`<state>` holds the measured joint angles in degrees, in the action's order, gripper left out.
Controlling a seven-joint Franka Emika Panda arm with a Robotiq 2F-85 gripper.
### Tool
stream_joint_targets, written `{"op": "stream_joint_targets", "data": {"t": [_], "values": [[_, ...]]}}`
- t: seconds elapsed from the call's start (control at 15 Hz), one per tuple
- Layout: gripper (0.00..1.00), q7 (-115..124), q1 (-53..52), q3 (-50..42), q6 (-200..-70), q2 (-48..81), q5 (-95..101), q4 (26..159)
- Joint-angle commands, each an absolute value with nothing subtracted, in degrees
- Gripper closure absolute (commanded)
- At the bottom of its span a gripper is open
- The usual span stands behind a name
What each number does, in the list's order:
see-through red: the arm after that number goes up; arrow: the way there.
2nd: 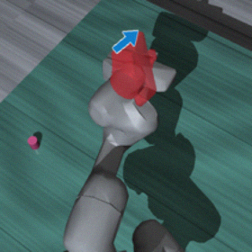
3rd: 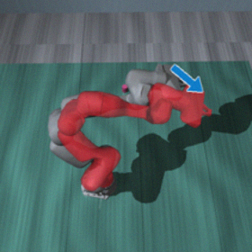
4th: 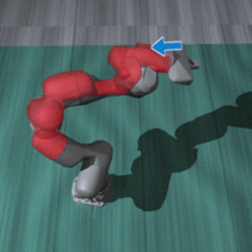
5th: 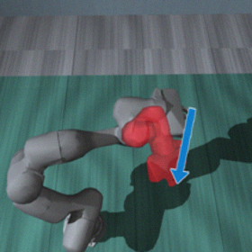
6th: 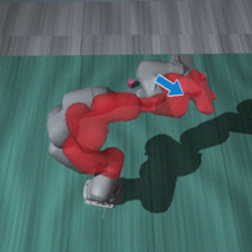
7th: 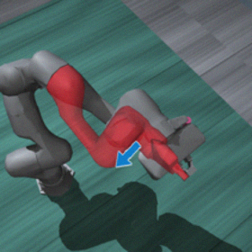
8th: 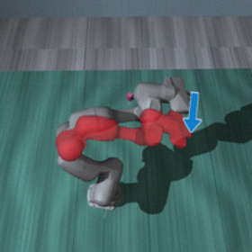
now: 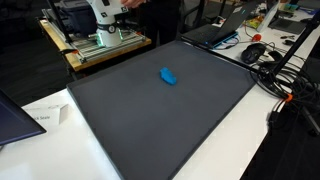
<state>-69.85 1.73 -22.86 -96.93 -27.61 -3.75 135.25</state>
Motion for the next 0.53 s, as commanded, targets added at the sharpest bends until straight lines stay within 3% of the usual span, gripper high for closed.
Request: {"op": "stream_joint_targets", "data": {"t": [0.0,0.47], "values": [[0.98,-72.5,3.5,-22.2,-94.7,-25.5,-5.8,133.0],[0.99,-72.5,4.6,-21.7,-94.6,-24.3,-6.2,132.1]]}}
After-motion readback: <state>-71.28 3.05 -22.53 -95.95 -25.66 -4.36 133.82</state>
